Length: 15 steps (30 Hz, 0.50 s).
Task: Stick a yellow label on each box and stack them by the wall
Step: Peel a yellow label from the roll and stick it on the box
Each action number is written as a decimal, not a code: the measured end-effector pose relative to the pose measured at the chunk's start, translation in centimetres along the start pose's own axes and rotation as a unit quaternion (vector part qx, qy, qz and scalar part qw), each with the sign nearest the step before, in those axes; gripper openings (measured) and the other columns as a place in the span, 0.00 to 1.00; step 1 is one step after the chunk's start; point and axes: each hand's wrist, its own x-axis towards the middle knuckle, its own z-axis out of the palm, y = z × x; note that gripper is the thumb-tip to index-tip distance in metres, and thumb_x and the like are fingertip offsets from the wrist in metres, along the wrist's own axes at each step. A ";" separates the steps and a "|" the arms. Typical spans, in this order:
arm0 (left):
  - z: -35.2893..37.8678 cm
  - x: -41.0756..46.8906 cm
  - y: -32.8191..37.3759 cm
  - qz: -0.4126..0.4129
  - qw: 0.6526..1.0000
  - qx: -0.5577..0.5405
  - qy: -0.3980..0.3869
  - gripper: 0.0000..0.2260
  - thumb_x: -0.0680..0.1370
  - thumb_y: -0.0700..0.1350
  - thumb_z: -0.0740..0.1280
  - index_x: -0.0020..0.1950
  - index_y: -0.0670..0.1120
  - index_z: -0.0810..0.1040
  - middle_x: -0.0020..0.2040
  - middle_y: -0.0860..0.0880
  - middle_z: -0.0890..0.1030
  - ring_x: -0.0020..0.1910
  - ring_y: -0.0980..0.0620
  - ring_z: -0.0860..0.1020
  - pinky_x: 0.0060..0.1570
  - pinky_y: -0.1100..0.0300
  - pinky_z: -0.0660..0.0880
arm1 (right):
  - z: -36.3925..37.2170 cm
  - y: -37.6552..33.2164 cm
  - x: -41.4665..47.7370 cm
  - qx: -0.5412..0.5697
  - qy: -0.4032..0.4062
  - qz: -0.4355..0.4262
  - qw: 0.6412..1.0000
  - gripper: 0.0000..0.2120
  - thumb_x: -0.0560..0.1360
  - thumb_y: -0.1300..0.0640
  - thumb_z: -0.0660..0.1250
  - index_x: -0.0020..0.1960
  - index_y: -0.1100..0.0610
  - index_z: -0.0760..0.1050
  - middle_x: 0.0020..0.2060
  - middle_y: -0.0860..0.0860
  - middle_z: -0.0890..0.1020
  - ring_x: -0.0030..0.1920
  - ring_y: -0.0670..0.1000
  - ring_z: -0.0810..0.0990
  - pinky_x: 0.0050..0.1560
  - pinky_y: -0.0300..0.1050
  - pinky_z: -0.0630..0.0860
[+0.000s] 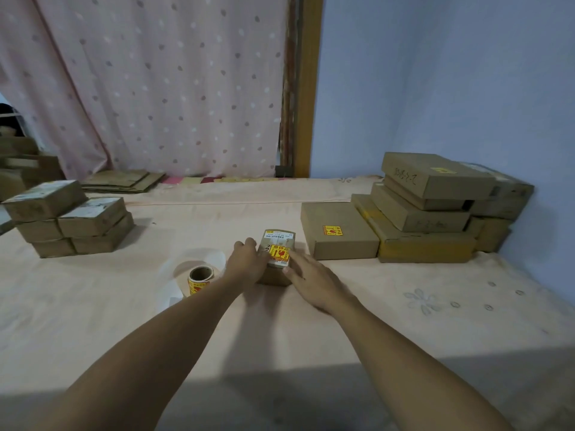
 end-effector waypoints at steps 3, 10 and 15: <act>0.2 -0.7 0.6 -0.049 0.998 0.041 -0.015 0.21 0.82 0.54 0.57 0.63 0.39 0.75 0.60 0.39 0.78 0.59 0.39 0.76 0.56 0.50 0.73 | 0.4 -0.3 0.1 0.133 0.033 0.085 0.987 0.21 0.80 0.43 0.64 0.71 0.46 0.69 0.62 0.48 0.82 0.63 0.54 0.79 0.61 0.50 0.75; 0.2 -1.6 3.0 -0.041 0.995 -0.060 0.062 0.15 0.81 0.50 0.59 0.55 0.40 0.79 0.52 0.42 0.80 0.49 0.43 0.78 0.43 0.53 0.71 | -0.8 -1.3 0.3 0.227 0.092 0.090 0.965 0.14 0.80 0.47 0.66 0.65 0.48 0.74 0.58 0.46 0.82 0.59 0.49 0.81 0.60 0.49 0.76; 0.9 -1.7 7.2 0.027 0.976 -0.191 0.102 0.16 0.82 0.49 0.60 0.63 0.42 0.79 0.58 0.44 0.77 0.53 0.48 0.75 0.54 0.54 0.72 | -4.5 -0.7 0.4 0.274 0.163 0.092 0.943 0.14 0.82 0.49 0.64 0.66 0.51 0.72 0.57 0.45 0.79 0.58 0.49 0.78 0.60 0.51 0.76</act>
